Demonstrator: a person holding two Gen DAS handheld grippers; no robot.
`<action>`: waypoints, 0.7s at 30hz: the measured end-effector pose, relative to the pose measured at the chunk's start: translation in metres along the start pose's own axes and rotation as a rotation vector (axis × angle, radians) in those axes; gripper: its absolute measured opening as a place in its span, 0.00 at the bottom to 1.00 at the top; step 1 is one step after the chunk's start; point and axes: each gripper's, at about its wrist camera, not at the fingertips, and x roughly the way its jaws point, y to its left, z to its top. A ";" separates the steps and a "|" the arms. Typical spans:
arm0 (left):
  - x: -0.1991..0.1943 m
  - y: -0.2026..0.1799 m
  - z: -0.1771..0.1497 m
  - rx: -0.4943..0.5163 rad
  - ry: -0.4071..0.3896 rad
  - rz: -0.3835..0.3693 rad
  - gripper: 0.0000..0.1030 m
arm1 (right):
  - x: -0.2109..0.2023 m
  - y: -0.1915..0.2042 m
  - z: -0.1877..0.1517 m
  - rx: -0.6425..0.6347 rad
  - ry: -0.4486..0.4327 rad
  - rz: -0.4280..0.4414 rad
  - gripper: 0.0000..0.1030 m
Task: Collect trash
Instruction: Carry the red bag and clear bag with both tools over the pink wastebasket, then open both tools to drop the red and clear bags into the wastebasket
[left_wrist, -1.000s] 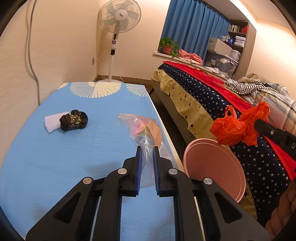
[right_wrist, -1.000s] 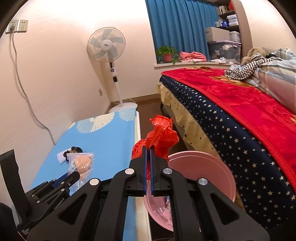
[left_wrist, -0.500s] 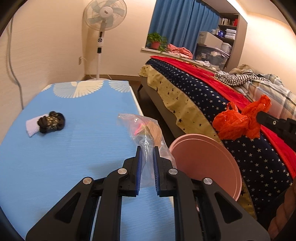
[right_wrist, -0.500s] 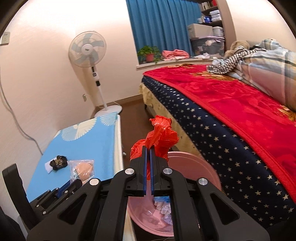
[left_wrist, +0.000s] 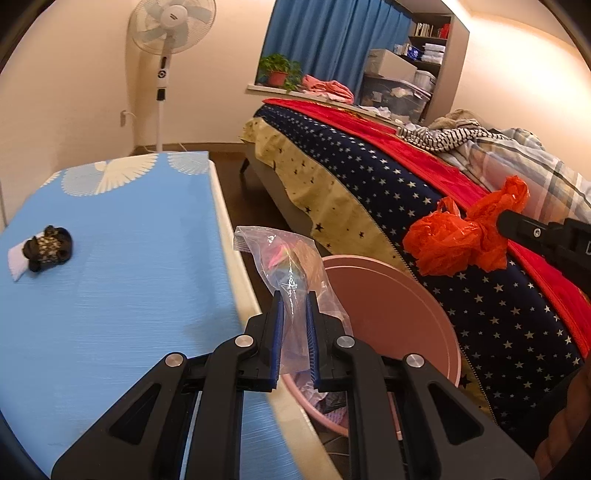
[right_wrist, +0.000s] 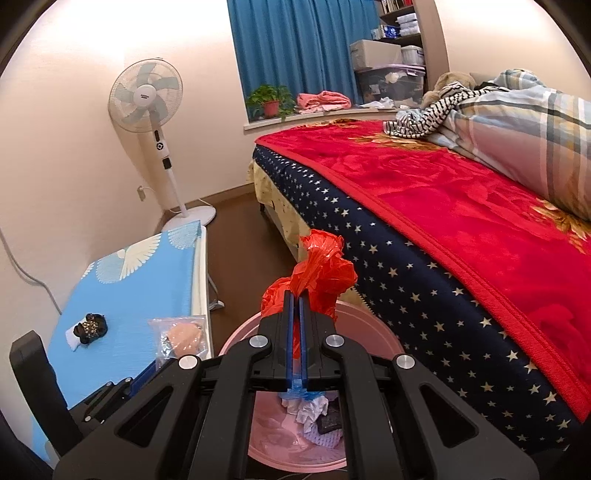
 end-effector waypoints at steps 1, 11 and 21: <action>0.002 -0.002 0.000 0.002 0.003 -0.005 0.12 | 0.000 -0.001 0.000 0.001 0.001 -0.004 0.03; 0.020 -0.015 -0.005 0.018 0.044 -0.073 0.12 | 0.009 -0.009 -0.001 0.013 0.036 -0.035 0.06; 0.018 -0.007 -0.005 0.002 0.054 -0.076 0.37 | 0.011 -0.014 -0.004 0.039 0.040 -0.072 0.44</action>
